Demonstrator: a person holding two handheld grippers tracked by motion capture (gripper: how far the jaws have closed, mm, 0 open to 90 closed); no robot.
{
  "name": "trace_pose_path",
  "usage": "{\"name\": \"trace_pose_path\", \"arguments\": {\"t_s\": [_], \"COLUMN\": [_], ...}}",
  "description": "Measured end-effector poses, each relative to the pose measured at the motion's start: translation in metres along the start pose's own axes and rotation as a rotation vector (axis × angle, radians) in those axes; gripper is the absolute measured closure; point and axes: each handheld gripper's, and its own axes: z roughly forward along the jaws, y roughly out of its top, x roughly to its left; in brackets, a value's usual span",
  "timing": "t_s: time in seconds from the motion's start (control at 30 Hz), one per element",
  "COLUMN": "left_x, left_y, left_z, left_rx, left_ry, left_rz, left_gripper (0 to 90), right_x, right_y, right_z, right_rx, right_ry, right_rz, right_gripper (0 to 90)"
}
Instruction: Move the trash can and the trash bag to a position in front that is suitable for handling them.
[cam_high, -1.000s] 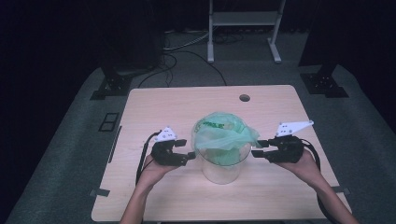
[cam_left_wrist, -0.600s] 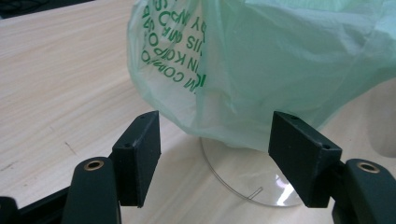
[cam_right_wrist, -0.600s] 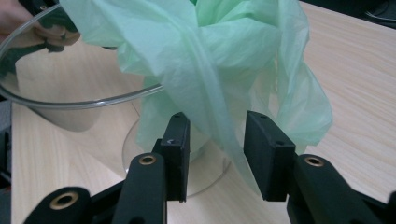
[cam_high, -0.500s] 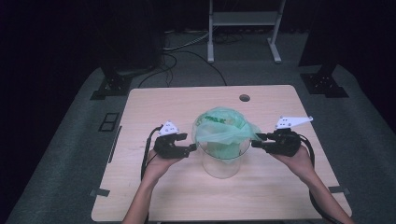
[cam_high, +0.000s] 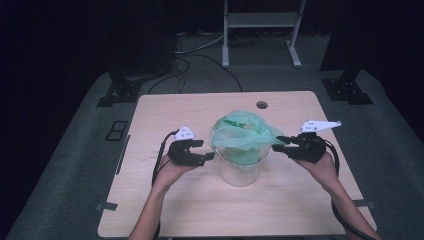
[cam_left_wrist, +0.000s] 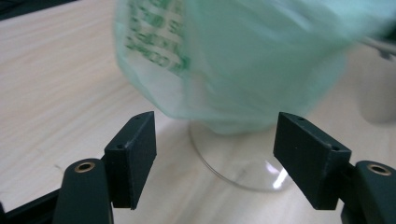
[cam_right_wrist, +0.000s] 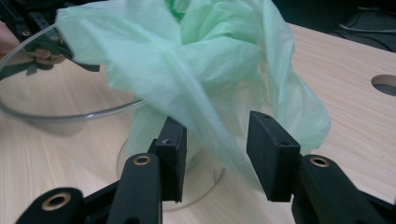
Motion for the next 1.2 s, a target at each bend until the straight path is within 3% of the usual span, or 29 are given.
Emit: {"name": "trace_pose_path", "arguments": {"t_s": [0.1,0.13,0.17,0.23,0.5,0.6,0.67,0.77,1.0,1.2], "left_x": [-0.004,-0.004,-0.006,-0.007,0.0,-0.002,-0.007,-0.013,-0.025,-0.029], "left_y": [-0.002,-0.002,-0.001,0.002,0.012,0.014,0.014,0.01,-0.005,-0.017], "left_z": [-0.005,-0.005,-0.008,-0.008,-0.004,-0.003,-0.004,-0.008,-0.021,-0.023], "left_rx": [-0.011,-0.011,-0.006,0.004,0.026,0.027,-0.004,-0.039,-0.063,-0.042], "left_ry": [-0.055,-0.055,-0.08,-0.067,-0.055,-0.036,0.007,0.036,-0.02,-0.047], "left_rz": [0.02,0.02,0.045,0.073,0.113,0.136,0.18,0.221,0.219,0.21], "left_gripper": [26.4,26.4,26.4,27.3,59.1,79.4,90.0,90.0,90.0,90.0], "right_x": [0.006,0.006,0.009,0.012,0.013,0.012,0.013,0.014,0.023,0.031], "right_y": [0.0,0.0,0.0,0.002,0.003,0.002,0.002,0.0,-0.01,-0.02], "right_z": [-0.006,-0.006,-0.007,-0.006,-0.004,-0.003,-0.004,-0.009,-0.016,-0.015], "right_rx": [0.006,0.006,0.014,0.026,0.055,0.063,0.06,0.045,0.025,0.062], "right_ry": [0.013,0.013,0.011,0.014,0.018,0.037,0.058,0.089,0.179,0.221], "right_rz": [-0.033,-0.033,-0.052,-0.069,-0.082,-0.077,-0.072,-0.065,-0.081,-0.102], "right_gripper": [57.6,57.6,57.6,59.6,78.1,86.1,90.0,90.0,90.0,90.0]}}
